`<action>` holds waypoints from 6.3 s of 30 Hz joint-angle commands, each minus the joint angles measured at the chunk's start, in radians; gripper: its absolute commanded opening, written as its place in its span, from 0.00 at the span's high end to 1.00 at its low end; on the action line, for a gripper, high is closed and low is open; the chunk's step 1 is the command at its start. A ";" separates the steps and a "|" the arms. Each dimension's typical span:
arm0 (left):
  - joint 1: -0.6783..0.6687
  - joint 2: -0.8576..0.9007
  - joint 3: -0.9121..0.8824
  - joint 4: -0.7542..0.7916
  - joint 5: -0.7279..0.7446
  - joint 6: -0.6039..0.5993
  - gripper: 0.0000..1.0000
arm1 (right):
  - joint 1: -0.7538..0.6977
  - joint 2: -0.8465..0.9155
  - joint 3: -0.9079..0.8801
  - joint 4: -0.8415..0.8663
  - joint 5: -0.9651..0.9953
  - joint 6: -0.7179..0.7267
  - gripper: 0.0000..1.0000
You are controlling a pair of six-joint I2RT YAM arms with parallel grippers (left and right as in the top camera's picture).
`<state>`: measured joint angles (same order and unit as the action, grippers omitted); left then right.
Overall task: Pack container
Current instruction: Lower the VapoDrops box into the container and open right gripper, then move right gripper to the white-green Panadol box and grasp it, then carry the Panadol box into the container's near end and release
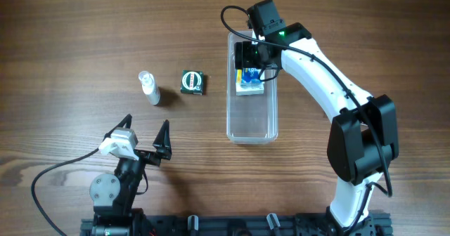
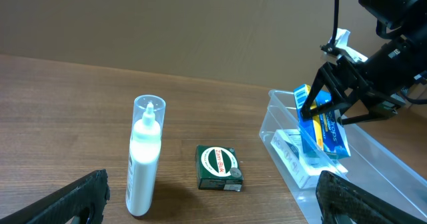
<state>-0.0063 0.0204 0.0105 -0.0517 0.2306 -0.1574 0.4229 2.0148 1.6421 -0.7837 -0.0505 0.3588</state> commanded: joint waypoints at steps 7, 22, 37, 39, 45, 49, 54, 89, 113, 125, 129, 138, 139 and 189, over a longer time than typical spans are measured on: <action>0.006 -0.004 -0.005 -0.002 0.005 0.016 0.00 | 0.002 0.017 0.003 0.009 0.017 0.006 0.18; 0.006 -0.004 -0.005 -0.002 0.005 0.016 0.00 | -0.008 -0.164 0.030 0.000 0.026 -0.046 0.05; 0.006 -0.004 -0.005 -0.002 0.005 0.016 0.00 | -0.678 -0.462 -0.243 -0.513 0.111 0.682 0.00; 0.006 -0.004 -0.005 -0.002 0.005 0.016 0.00 | -0.705 -0.462 -0.327 -0.443 0.093 0.831 0.00; 0.006 -0.004 -0.005 -0.002 0.005 0.016 0.00 | -0.709 -0.461 -0.485 -0.232 0.076 1.189 0.00; 0.006 -0.004 -0.005 -0.002 0.005 0.016 0.00 | -0.709 -0.460 -0.583 -0.092 0.102 1.220 0.00; 0.006 -0.004 -0.005 -0.002 0.004 0.016 0.00 | -0.710 -0.418 -0.620 -0.061 0.110 1.214 0.01; 0.006 -0.004 -0.005 -0.002 0.005 0.016 0.00 | -0.712 -0.173 -0.620 -0.039 0.097 1.216 0.38; 0.006 -0.004 -0.005 -0.002 0.005 0.016 0.00 | -0.568 -0.307 -0.346 -0.011 0.195 0.470 0.57; 0.006 -0.004 -0.005 -0.002 0.005 0.016 0.00 | -0.103 -0.345 -0.235 0.224 0.060 0.000 0.51; 0.006 -0.004 -0.005 -0.002 0.005 0.016 0.00 | -0.034 -0.312 -0.235 0.261 0.060 0.001 0.47; 0.006 -0.004 -0.005 -0.002 0.005 0.016 0.00 | 0.009 -0.246 -0.235 0.221 0.049 0.000 0.48; 0.006 -0.004 -0.005 -0.002 0.005 0.016 0.00 | 0.009 -0.246 -0.235 0.214 0.049 0.000 0.48; 0.006 -0.004 -0.005 -0.002 0.005 0.016 0.00 | -0.016 -0.074 -0.236 0.461 -0.033 -0.412 0.05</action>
<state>-0.0063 0.0204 0.0101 -0.0517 0.2306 -0.1574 0.4042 1.9209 1.3960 -0.3275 -0.0517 -0.0326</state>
